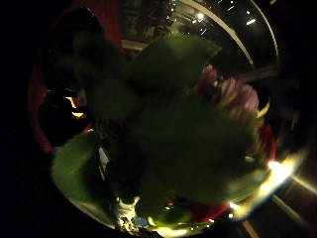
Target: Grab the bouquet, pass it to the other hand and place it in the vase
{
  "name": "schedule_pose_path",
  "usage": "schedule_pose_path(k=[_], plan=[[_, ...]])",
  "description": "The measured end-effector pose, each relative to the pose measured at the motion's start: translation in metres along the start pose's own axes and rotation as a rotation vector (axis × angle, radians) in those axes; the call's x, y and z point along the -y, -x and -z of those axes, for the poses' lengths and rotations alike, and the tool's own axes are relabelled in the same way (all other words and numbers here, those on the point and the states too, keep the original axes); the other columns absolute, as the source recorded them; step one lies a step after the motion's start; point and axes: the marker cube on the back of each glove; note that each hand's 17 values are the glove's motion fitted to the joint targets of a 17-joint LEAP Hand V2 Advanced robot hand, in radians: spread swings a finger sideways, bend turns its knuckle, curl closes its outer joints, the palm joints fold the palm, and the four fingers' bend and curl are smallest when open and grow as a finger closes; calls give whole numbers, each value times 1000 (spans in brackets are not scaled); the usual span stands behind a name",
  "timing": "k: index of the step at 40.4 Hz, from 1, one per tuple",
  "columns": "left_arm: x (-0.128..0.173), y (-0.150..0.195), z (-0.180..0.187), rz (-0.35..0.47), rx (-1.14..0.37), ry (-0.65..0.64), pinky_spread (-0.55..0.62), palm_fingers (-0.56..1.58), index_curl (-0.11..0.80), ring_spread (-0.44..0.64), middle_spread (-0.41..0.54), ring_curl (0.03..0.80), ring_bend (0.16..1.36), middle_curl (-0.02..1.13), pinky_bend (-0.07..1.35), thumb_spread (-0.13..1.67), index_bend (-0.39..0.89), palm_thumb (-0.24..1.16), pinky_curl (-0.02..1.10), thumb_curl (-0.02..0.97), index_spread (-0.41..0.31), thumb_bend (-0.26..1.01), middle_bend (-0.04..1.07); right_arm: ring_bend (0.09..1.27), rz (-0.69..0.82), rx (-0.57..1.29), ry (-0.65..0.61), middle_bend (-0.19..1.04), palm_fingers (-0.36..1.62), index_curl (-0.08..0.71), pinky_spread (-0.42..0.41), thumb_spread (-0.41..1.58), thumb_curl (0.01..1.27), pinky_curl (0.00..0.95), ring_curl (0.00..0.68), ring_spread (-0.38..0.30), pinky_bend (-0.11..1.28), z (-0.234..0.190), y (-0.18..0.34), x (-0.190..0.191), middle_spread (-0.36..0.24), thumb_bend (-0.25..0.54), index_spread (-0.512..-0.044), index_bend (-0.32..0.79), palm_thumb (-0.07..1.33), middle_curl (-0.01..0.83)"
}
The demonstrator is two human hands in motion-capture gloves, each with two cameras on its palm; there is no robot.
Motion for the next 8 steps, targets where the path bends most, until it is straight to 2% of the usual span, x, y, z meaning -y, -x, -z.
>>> schedule_pose_path(k=[4,8], plan=[[-7,-3,6,-16,25,-40,514,-83,289,573,385,305,239,208,146,1315,214,912,207,750,68,226,168,384,74,-91,-25,187,861,327,28,1069,563,350,409,-159,281,3,-6,7,-120,-18,-237,132,825,406],[-15,-6,7,-18,44,-47,511,-80,306,570,380,304,245,212,147,1356,208,913,198,772,68,246,170,382,103,-51,-13,187,861,327,28,1067,564,352,410,-159,275,1,0,6,-114,-18,-237,133,826,408]])
